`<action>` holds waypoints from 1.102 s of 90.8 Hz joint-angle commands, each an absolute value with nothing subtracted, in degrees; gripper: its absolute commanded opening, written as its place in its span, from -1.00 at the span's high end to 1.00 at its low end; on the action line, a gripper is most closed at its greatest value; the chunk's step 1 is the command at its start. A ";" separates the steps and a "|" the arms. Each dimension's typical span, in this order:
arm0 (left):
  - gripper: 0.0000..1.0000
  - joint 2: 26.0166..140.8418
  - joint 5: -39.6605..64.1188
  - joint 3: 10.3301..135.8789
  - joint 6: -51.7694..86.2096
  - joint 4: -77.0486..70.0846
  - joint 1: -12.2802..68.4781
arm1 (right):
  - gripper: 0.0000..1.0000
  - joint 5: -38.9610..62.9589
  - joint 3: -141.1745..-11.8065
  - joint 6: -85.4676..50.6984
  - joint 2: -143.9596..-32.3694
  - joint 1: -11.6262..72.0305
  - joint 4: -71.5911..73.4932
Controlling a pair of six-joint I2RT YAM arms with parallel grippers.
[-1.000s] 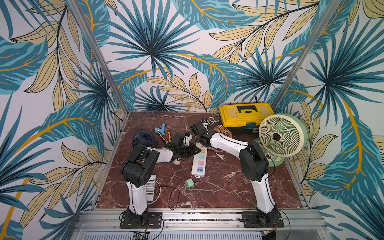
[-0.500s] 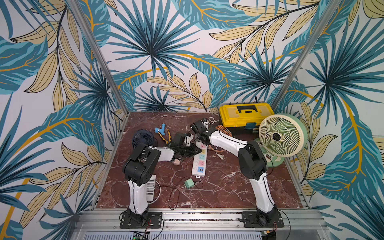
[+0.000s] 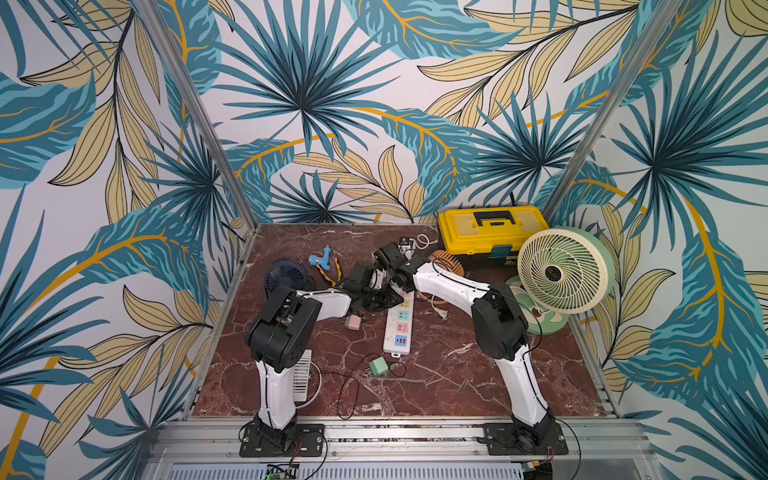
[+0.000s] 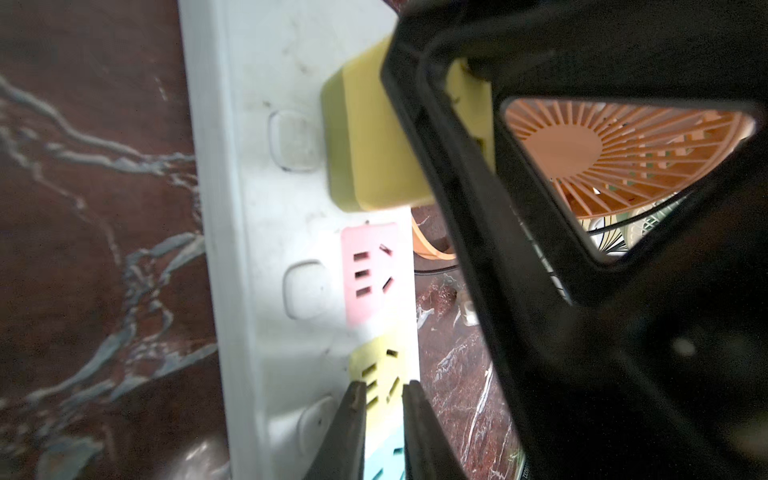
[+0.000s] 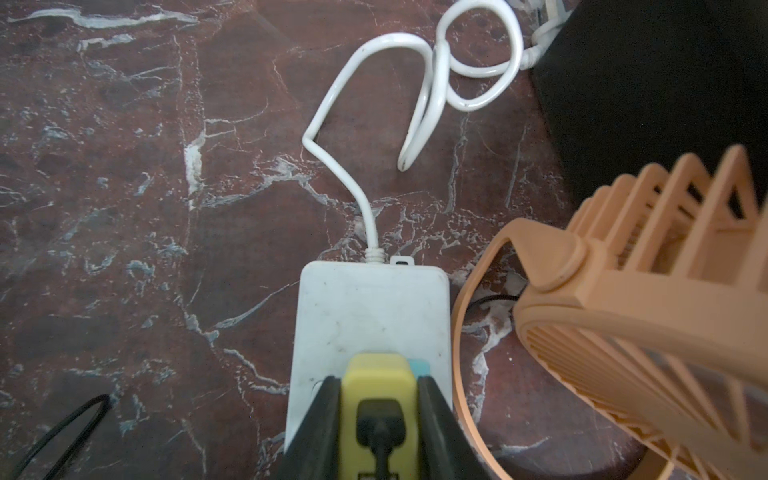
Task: Unplug the desk fan from the power strip
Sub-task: Remove the plug from the socket, then place the plug at the center of the board.
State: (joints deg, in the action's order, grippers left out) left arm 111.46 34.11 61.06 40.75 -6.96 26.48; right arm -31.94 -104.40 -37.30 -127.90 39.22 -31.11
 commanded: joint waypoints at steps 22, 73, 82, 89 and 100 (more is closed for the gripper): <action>0.56 113.36 27.12 61.66 38.12 2.66 26.72 | 0.71 -31.10 -102.99 -37.45 -124.36 39.60 -30.41; 0.56 111.31 28.67 61.13 38.49 0.66 26.73 | 0.70 -31.84 -102.24 -34.69 -120.29 40.22 -32.37; 0.56 107.96 30.80 59.44 39.79 -3.01 26.49 | 0.70 -31.31 -102.45 -33.57 -118.90 39.94 -33.09; 0.56 103.67 31.21 57.57 40.72 -6.52 26.53 | 0.69 -30.80 -102.77 -32.75 -117.58 39.95 -33.30; 0.55 96.83 29.42 55.22 40.06 -8.98 26.32 | 0.69 -29.19 -103.57 -31.90 -116.02 39.90 -33.14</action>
State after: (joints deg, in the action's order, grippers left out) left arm 104.42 30.79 56.73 40.36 -4.67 26.68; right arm -30.59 -103.26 -33.87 -119.55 39.90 -32.32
